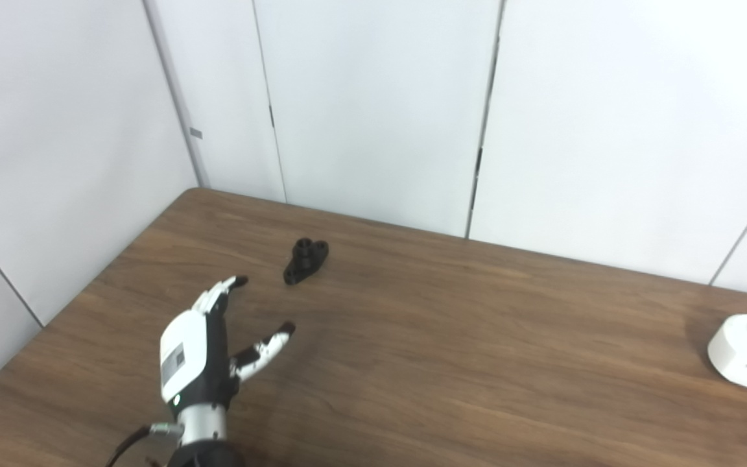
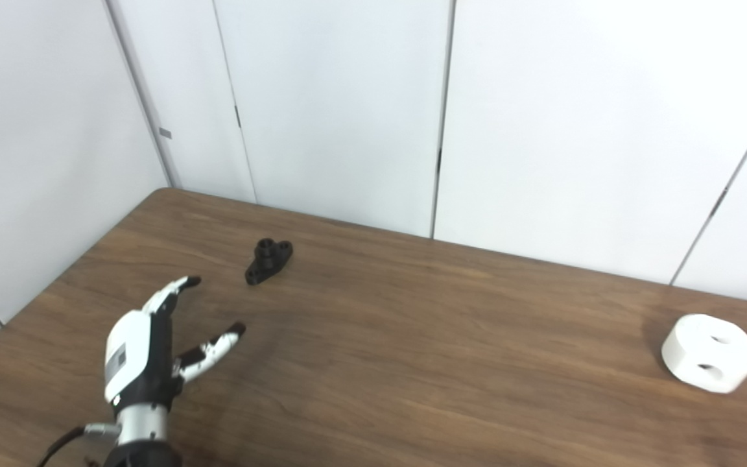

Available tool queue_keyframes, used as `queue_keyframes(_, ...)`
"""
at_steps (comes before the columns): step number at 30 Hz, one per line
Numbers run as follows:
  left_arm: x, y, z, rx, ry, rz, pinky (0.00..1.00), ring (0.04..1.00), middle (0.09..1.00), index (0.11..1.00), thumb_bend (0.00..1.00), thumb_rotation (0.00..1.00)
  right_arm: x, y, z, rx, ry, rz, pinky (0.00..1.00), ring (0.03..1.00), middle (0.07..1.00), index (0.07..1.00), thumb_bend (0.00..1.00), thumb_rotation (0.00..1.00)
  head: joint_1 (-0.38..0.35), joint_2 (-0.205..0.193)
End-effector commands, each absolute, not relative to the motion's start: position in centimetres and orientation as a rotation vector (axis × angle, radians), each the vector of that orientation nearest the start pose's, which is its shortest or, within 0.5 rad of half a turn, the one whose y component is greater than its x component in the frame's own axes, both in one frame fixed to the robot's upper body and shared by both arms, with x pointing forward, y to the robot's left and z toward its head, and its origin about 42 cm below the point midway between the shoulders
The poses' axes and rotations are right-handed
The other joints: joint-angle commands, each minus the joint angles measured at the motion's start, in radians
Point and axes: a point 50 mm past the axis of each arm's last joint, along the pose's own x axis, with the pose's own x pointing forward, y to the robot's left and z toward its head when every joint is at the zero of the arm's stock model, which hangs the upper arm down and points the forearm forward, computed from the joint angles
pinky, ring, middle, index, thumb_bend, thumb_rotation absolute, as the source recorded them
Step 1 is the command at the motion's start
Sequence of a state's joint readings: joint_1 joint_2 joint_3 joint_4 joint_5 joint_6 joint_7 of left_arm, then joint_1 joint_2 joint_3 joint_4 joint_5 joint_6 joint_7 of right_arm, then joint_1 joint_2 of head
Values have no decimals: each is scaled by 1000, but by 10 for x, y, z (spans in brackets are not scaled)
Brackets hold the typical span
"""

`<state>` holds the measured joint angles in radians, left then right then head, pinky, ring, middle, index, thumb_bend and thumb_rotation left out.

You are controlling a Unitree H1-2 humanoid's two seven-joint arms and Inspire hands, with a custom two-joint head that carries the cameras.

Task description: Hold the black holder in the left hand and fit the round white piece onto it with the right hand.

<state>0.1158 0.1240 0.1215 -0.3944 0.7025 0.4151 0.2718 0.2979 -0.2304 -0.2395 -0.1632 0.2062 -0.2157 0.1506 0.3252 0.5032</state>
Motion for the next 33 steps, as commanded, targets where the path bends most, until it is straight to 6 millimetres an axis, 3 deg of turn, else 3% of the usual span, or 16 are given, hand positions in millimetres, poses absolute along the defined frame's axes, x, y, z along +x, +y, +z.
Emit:
queue_keyframes(1, 237, 315, 178, 851, 28, 673, 845, 911, 885, 823, 777, 389, 169, -347, 103, -105, -87, -115, 916, 909, 907, 882, 629, 935, 1, 4)
queue_keyframes(11, 289, 322, 169, 874, 93, 646, 876, 923, 892, 801, 799, 462, 169, -346, 102, -108, -82, -115, 917, 920, 916, 897, 661, 936, -1, 8)
queue_keyframes(19, 325, 326, 163, 895, 131, 649, 933, 929, 889, 785, 807, 429, 169, -344, 103, -121, -88, -105, 923, 930, 919, 899, 660, 945, -6, 9)
queue_keyframes(33, 362, 338, 158, 926, 173, 656, 949, 946, 904, 786, 802, 403, 169, -343, 101, -134, -89, -103, 937, 937, 922, 902, 669, 951, -13, 10)
